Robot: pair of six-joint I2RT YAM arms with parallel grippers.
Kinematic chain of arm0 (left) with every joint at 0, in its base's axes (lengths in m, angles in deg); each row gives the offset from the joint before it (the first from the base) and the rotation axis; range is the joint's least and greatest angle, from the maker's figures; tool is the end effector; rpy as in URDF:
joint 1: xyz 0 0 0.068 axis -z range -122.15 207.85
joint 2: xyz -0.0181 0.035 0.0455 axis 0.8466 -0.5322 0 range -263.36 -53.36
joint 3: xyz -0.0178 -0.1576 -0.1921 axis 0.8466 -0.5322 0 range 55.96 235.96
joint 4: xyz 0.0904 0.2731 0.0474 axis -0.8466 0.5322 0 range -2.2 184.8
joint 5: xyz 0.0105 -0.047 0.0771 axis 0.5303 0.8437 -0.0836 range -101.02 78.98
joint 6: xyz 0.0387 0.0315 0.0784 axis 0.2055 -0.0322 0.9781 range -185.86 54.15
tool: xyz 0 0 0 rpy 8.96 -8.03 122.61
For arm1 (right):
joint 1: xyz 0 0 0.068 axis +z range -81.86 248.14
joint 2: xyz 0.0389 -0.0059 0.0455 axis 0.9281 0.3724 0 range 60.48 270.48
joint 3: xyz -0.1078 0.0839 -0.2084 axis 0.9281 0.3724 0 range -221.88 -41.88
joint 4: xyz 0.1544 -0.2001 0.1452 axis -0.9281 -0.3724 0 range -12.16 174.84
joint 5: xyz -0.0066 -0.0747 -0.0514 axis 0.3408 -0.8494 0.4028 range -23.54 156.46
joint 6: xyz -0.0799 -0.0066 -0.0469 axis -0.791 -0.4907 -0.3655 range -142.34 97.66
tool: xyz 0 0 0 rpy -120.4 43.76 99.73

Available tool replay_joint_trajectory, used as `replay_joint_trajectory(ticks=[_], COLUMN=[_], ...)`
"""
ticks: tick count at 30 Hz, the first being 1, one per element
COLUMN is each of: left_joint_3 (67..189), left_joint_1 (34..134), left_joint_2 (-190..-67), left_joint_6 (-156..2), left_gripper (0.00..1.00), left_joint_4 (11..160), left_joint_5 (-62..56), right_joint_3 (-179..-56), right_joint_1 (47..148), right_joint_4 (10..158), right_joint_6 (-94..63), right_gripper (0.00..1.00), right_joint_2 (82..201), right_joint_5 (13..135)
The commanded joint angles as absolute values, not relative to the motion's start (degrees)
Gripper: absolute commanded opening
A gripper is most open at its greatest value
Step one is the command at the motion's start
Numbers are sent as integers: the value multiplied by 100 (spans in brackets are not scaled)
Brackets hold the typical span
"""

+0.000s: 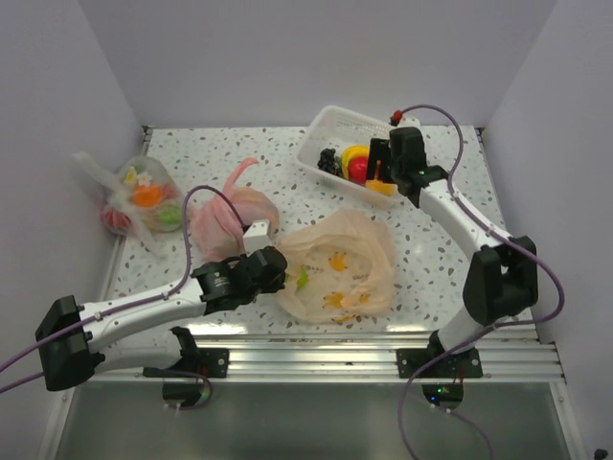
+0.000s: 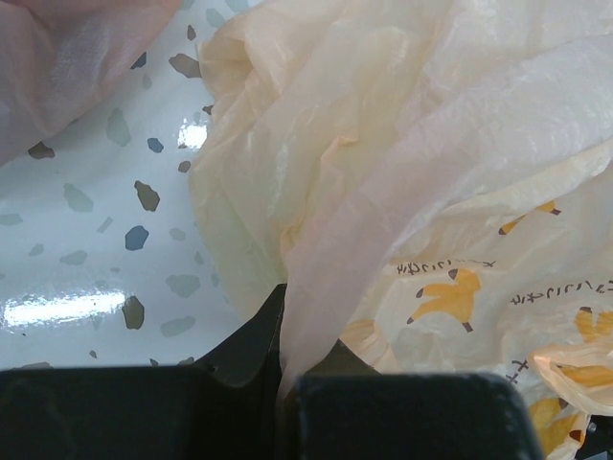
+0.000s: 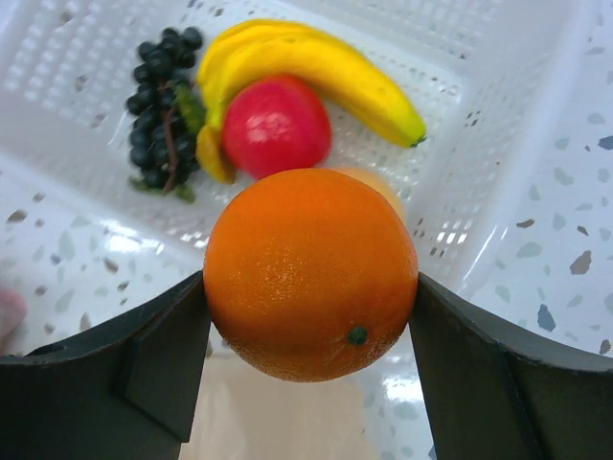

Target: Untie the knot of the plastic bag and take out the fruit

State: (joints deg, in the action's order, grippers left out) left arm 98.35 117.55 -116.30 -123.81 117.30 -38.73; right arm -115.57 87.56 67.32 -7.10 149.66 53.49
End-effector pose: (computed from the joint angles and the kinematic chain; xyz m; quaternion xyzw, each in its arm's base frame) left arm 0.1781 -0.2277 0.1723 -0.0679 0.9136 -0.1673 0.3643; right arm 0.4115 0.1252 0.2522 0.0220 0.8746 0.0465 0.4821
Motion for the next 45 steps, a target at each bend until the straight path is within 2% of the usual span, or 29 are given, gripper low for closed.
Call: replay_joint_trajectory(ticks=[1,5,7,9,10,11,13,18,27,37,41,45], left_joint_3=[9780,9692,9666,9622,9613,9604,9613,9674,9850,10070,10061,10096], left_joint_1=[11779,11787,11779,11779,11779,11779,11787,11787,11779,11779,11787,11779], left_joint_2=[-11480,-11453,-11453,-11453,-11453,-11453,-11445,-11436,-11471,-11585,-11576,-11620], left_joint_6=[-12439,-12439,-12448,-12448,-12457,-12465,-12465,-12439,-12421,-12386,-12360,-12290], left_gripper=[1,1,1,1,1,1,1,1,1,1,1,1], left_joint_4=[11681,11628,11628,11619,11619,11610,11610,11654,11768,11839,11812,11830], left_joint_5=[-4020,-4011,-4003,-4020,-4011,-4011,-4020,-4046,-4143,-4205,-4196,-4187], right_joint_3=[-12403,-13467,-13985,-14645,-14960,-15059,-15130,-14253,-12293,-9913,-9111,-8461], right_joint_1=[8432,8124,8071,8036,8027,8027,8035,8035,8351,9932,10416,10952], right_joint_4=[7411,7290,7079,6754,6648,6473,6332,6761,6893,6954,7411,7771], right_joint_6=[-486,-415,-441,-503,-520,-512,-512,-494,-626,-609,-196,-46], right_gripper=[44,49,58,71,85,93,99,99,97,89,82,81], right_joint_2=[15661,16645,17234,17534,17779,17842,17904,17229,15096,12310,11701,11725], right_joint_5=[4897,4714,4599,4485,4449,4449,4467,4686,6513,7787,8438,8396])
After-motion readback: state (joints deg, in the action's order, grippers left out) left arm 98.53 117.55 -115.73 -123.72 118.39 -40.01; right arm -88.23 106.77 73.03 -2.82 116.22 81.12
